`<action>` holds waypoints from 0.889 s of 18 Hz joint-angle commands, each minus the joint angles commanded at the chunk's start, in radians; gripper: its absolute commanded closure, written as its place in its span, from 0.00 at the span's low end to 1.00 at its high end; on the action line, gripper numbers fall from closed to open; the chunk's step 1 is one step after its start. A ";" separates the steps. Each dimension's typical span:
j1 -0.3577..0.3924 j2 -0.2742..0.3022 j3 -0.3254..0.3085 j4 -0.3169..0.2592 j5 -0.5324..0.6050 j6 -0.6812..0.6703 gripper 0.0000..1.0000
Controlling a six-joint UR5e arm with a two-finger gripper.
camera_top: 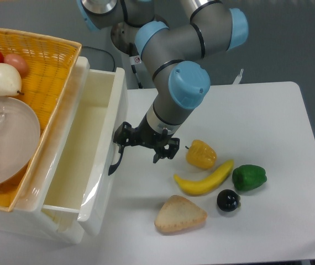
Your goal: Slide open the top white drawer
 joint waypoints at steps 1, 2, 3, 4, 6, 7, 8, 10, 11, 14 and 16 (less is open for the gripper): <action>0.000 0.000 0.002 0.000 0.009 0.002 0.00; -0.002 0.000 0.003 0.000 0.026 0.006 0.00; -0.002 0.000 0.006 -0.002 0.043 0.023 0.00; -0.002 0.000 0.006 -0.003 0.049 0.043 0.00; 0.000 0.000 0.008 -0.005 0.049 0.048 0.00; 0.000 0.000 0.008 -0.005 0.049 0.048 0.00; 0.000 0.000 0.008 -0.005 0.051 0.049 0.00; 0.005 0.000 0.009 -0.003 0.049 0.049 0.00; 0.006 0.000 0.008 -0.005 0.049 0.049 0.00; 0.008 0.000 0.011 -0.005 0.048 0.049 0.00; 0.008 -0.002 0.018 -0.006 0.048 0.049 0.00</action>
